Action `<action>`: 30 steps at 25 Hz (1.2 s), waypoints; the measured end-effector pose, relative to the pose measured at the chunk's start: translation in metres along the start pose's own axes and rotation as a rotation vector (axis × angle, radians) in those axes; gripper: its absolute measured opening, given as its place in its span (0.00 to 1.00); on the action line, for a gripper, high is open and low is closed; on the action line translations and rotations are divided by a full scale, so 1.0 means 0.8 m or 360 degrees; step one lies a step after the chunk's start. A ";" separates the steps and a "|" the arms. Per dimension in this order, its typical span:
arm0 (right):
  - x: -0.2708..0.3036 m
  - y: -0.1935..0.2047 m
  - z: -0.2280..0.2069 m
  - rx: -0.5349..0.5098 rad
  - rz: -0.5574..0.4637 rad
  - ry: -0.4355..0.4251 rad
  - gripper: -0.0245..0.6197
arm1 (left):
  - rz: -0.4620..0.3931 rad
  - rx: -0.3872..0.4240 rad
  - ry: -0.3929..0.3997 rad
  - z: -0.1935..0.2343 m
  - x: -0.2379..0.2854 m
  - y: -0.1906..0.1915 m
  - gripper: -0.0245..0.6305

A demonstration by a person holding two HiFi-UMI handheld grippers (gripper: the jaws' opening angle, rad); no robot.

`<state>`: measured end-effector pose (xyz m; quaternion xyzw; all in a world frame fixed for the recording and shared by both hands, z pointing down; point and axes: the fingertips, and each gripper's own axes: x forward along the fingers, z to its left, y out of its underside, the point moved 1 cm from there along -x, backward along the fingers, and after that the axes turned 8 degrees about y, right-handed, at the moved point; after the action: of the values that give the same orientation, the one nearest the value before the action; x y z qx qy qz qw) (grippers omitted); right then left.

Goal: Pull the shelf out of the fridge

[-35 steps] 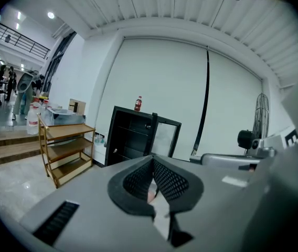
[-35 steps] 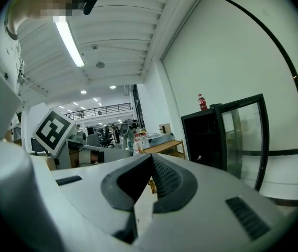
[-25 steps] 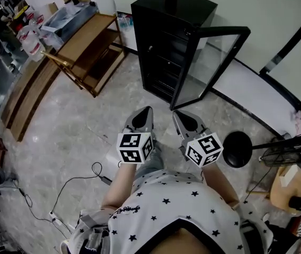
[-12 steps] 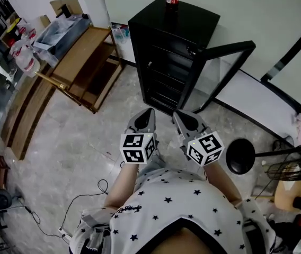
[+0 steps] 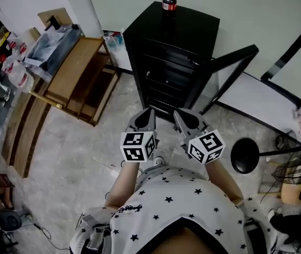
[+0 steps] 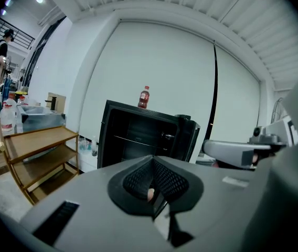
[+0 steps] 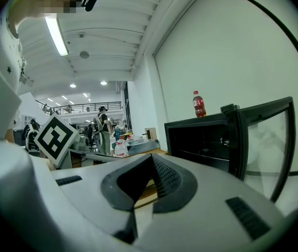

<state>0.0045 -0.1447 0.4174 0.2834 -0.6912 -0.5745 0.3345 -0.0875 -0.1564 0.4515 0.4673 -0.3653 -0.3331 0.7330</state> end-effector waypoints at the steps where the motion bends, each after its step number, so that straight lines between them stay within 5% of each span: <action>1: 0.008 -0.001 -0.002 0.0000 0.0000 0.0010 0.03 | 0.0006 0.0000 0.0010 0.007 0.005 -0.003 0.05; 17: 0.076 0.003 -0.029 0.0027 0.0032 0.0151 0.03 | 0.0058 -0.0020 0.0131 0.066 0.083 -0.014 0.05; 30: 0.086 0.005 -0.073 0.0003 0.0050 0.0147 0.03 | -0.0072 -0.0218 0.0146 0.089 0.164 -0.023 0.05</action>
<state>0.0077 -0.2329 0.4374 0.2991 -0.6799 -0.5547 0.3749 -0.0837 -0.3032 0.4848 0.4392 -0.2970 -0.3519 0.7714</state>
